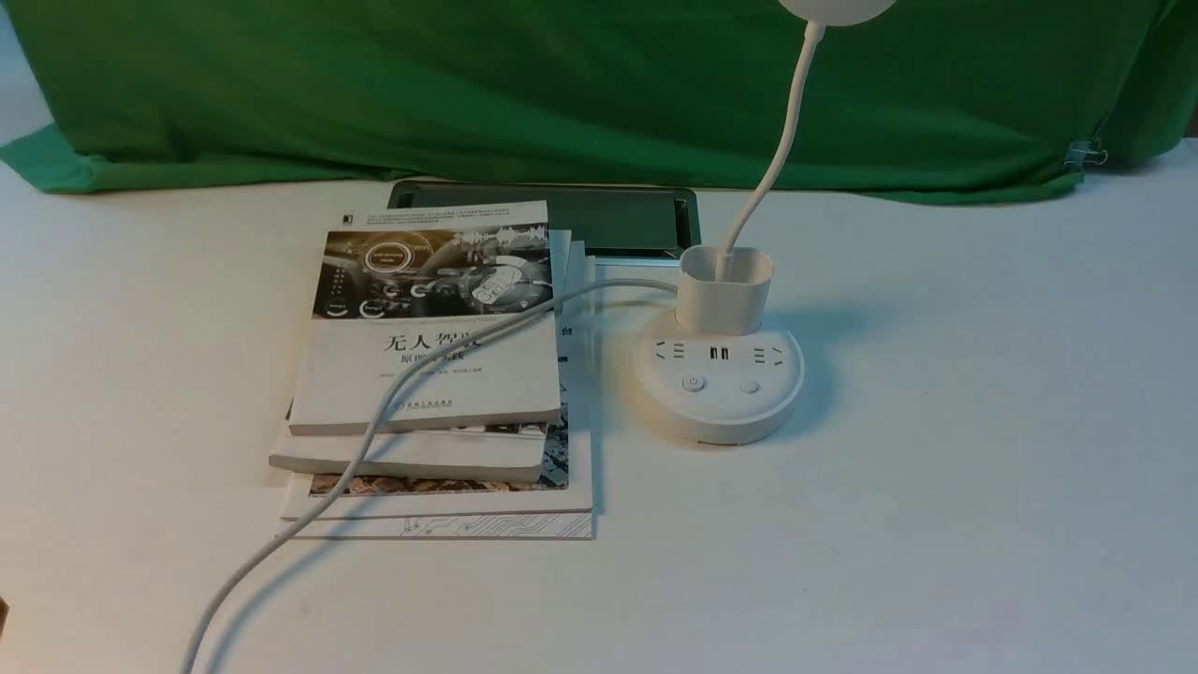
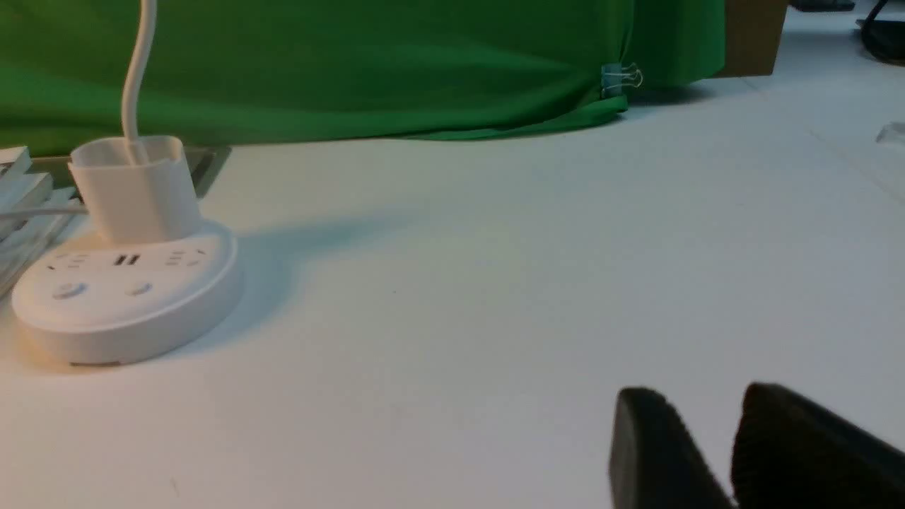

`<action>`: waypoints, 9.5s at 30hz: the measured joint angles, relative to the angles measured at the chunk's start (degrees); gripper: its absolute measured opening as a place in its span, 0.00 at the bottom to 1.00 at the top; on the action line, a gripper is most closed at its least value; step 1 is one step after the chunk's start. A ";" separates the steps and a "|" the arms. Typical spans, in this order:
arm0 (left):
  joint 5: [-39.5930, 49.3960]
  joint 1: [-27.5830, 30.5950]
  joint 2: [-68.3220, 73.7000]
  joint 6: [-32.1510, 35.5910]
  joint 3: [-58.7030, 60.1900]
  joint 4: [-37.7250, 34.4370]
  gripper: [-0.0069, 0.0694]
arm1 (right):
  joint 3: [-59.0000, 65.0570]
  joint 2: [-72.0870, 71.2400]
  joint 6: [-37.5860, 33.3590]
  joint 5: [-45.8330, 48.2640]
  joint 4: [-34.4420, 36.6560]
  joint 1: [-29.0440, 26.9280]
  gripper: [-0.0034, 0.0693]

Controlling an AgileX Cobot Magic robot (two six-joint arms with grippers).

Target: Turn on the desk lamp on the white desktop with your hand.

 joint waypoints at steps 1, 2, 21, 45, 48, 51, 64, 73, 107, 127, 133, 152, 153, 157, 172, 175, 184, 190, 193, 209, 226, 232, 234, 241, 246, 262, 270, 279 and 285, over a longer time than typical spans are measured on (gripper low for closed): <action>0.00 0.00 0.00 0.00 0.00 -0.31 0.12 | 0.00 0.00 0.00 0.00 0.00 0.00 0.38; 0.00 0.00 0.00 0.00 0.00 0.00 0.12 | 0.00 0.00 0.00 0.00 0.00 0.00 0.38; 0.00 0.00 0.00 0.00 0.00 0.00 0.12 | 0.00 0.00 0.00 0.00 0.00 0.00 0.38; 0.00 0.00 0.00 0.00 0.00 0.00 0.12 | 0.00 0.00 29.82 -4.90 22.75 0.00 0.38; 0.00 0.00 0.00 0.00 0.00 -0.31 0.12 | 0.00 0.00 24.49 -4.56 22.75 0.00 0.38; 0.00 0.00 0.00 0.00 0.00 0.00 0.12 | 0.00 0.00 18.28 -4.34 22.96 0.13 0.37; 0.00 0.00 0.00 0.00 0.00 0.00 0.12 | -44.08 29.90 -26.48 18.16 22.98 2.21 0.09; 0.00 0.00 0.00 0.00 0.00 0.00 0.12 | -66.92 62.82 -32.26 40.66 18.41 7.58 0.09; 0.00 0.00 0.00 0.00 0.00 -0.31 0.12 | -77.58 111.06 -33.68 13.37 15.43 25.32 0.09; 0.00 0.00 0.00 0.00 0.00 0.00 0.12 | -77.93 113.65 -33.68 13.88 15.43 25.52 0.09; 0.00 0.00 0.00 0.00 0.00 -0.31 0.12 | -78.55 114.81 -33.68 15.11 15.43 25.52 0.09; 0.00 0.00 0.00 0.00 0.00 0.00 0.12 | -68.73 84.99 -29.70 14.18 15.22 25.02 0.09; 0.00 0.00 0.00 0.00 0.00 0.00 0.12 | -66.35 80.97 -29.25 12.88 15.22 25.08 0.09; 0.00 0.00 0.00 0.00 0.00 0.00 0.12 | -52.36 64.40 -28.52 5.55 15.46 26.14 0.09; 0.00 0.00 0.00 0.00 0.00 0.00 0.12 | -27.60 29.96 -24.46 -0.29 15.65 26.28 0.16; 0.00 0.00 0.00 0.00 0.00 -0.31 0.12 | -25.48 27.73 -24.46 -1.02 15.65 26.28 0.17; 0.00 0.00 0.00 0.00 0.00 0.00 0.12 | -18.53 25.59 -24.25 -13.54 15.65 26.28 0.19; 0.00 0.00 0.00 0.00 0.00 -0.31 0.12 | -9.41 16.56 -24.19 -22.93 15.59 21.85 0.22; 0.00 0.00 0.00 0.00 0.00 0.00 0.12 | -4.99 11.48 -22.82 -23.46 15.46 16.60 0.23; -0.02 0.00 0.00 0.00 0.00 -0.31 0.12 | 0.04 0.05 -0.18 -2.71 0.27 -0.72 0.29; -0.02 0.00 0.00 0.00 0.00 0.00 0.12 | 0.04 -0.01 -6.00 -0.27 2.84 -1.87 0.35; -0.02 0.00 0.00 0.00 0.00 -0.31 0.12 | 0.04 -0.01 -6.00 -0.22 2.90 -1.87 0.36; -0.02 0.00 0.00 0.00 0.00 -0.31 0.12 | 0.04 -0.01 -6.00 -0.22 2.94 -1.87 0.36; -0.02 0.00 0.00 0.00 0.00 0.00 0.12 | 0.04 -0.01 -6.00 -0.22 2.94 -1.87 0.37; -0.02 0.00 0.00 0.00 0.00 0.00 0.12 | 0.04 -0.01 -6.00 -0.22 2.96 -1.87 0.37; -0.02 0.00 0.00 0.00 0.00 0.00 0.12 | 0.04 -0.01 -6.00 -0.22 2.96 -1.87 0.37; -0.02 0.00 0.00 0.00 0.00 0.00 0.12 | 0.04 -0.01 -6.00 -0.22 2.96 -1.87 0.37; -0.02 0.00 0.00 0.00 0.00 0.00 0.12 | 0.04 -0.01 -6.00 -0.22 2.96 -1.87 0.37; -0.02 0.00 0.00 0.00 0.00 0.00 0.12 | 0.04 -0.01 -6.00 -0.22 2.96 -1.87 0.37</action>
